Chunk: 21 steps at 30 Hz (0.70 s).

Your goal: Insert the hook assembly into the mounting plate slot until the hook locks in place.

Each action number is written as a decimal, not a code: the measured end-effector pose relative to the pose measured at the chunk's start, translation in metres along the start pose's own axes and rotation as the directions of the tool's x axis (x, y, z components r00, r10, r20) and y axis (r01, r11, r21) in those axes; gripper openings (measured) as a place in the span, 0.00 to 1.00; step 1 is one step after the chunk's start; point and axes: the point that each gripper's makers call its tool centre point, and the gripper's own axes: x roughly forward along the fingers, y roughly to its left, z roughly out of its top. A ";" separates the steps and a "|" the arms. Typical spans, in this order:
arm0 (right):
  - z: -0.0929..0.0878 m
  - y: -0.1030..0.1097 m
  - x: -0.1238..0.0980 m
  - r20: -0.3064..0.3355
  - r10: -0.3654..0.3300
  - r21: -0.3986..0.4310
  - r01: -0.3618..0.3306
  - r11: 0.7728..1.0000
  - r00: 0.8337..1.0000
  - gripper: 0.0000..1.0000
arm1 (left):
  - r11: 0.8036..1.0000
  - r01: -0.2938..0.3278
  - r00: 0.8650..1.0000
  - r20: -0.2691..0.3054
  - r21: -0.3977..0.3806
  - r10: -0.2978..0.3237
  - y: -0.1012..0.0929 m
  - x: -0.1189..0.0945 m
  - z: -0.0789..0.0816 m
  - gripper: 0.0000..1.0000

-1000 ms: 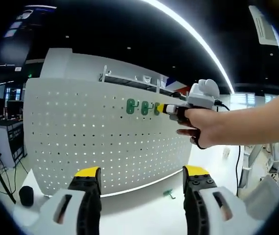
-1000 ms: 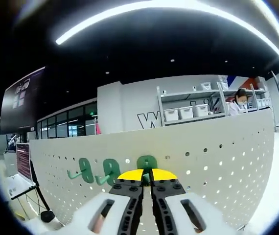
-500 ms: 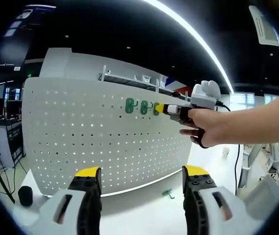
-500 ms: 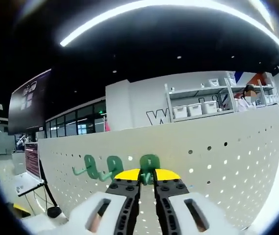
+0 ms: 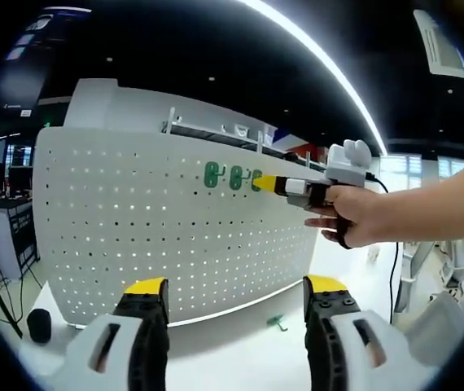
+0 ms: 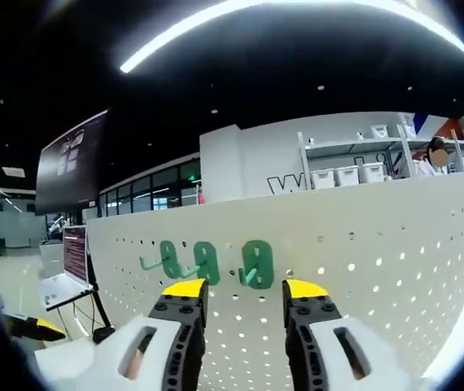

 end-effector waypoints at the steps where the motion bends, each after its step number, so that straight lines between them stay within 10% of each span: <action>1: 0.000 0.000 0.000 -0.003 0.002 0.000 -0.002 1.000 1.000 0.35 | 1.000 0.000 1.000 0.000 0.001 0.000 0.000 0.000 0.000 0.69; 21: -0.006 0.014 -0.017 0.037 0.183 -0.025 -0.182 0.983 0.982 0.39 | 1.000 0.013 1.000 -0.003 0.006 -0.013 -0.004 0.003 0.000 0.69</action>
